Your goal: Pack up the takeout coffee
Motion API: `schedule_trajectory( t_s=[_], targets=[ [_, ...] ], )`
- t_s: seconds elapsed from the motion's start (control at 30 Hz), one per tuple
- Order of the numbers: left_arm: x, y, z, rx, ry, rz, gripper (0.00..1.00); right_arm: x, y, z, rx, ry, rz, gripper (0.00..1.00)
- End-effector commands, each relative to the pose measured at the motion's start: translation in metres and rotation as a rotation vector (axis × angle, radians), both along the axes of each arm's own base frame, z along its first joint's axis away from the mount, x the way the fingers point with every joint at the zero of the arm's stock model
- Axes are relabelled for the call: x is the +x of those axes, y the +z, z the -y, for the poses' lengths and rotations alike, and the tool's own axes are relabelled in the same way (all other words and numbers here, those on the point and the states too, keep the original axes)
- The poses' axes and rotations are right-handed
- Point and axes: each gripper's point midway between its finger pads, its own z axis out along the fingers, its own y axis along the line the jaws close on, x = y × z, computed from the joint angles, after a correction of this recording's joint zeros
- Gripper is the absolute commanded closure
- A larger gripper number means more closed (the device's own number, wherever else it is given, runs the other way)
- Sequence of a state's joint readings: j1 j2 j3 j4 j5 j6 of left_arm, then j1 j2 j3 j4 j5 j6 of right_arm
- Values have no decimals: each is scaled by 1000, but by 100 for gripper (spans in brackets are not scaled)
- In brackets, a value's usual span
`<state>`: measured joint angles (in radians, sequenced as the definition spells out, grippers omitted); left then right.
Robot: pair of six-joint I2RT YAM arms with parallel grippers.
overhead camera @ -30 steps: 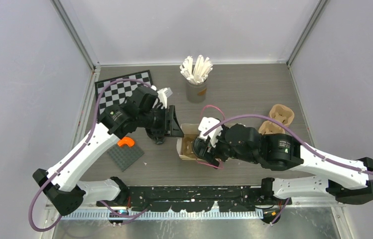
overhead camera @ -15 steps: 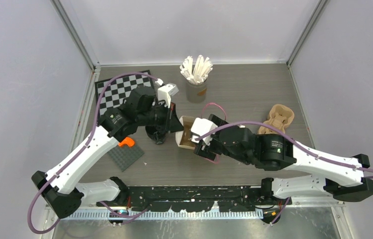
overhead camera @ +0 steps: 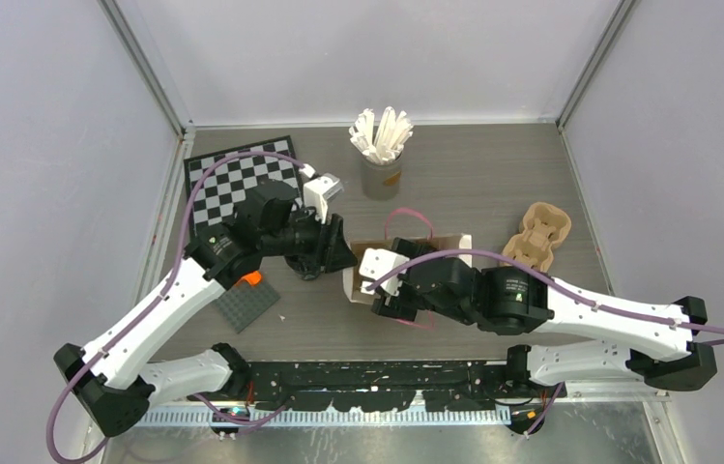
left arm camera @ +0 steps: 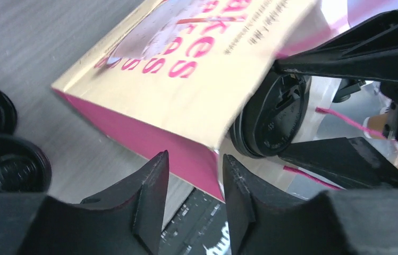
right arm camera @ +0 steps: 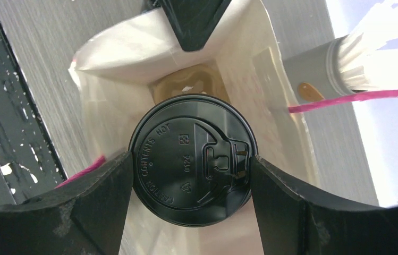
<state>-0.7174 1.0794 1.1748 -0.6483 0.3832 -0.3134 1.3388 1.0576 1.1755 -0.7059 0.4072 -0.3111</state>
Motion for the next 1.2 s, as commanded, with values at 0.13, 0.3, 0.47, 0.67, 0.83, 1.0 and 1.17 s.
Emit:
schedule_trajectory(
  t_s=[0.13,0.3,0.47,0.67,0.83,1.0,1.17],
  targets=[
    [-39,20,-23,-98,147,-230,45,-15,0,-10,69,57,-9,30],
    [-53,11,-28,-127,160,-292,42,-22,-13,-12,55,81,-9,30],
    [-58,0,-24,-116,123,-319,40,-23,-16,-18,62,88,31,30],
    [-55,-13,-18,-108,97,-292,41,-21,-24,-22,70,108,70,30],
    [-55,-17,-17,-82,84,-273,42,-16,-26,-27,64,113,115,29],
    [-59,-16,-18,-75,80,-243,37,-14,-27,-32,76,110,130,29],
    [-61,-11,-23,-93,74,-193,33,-11,-23,-35,84,97,140,29]
  ],
)
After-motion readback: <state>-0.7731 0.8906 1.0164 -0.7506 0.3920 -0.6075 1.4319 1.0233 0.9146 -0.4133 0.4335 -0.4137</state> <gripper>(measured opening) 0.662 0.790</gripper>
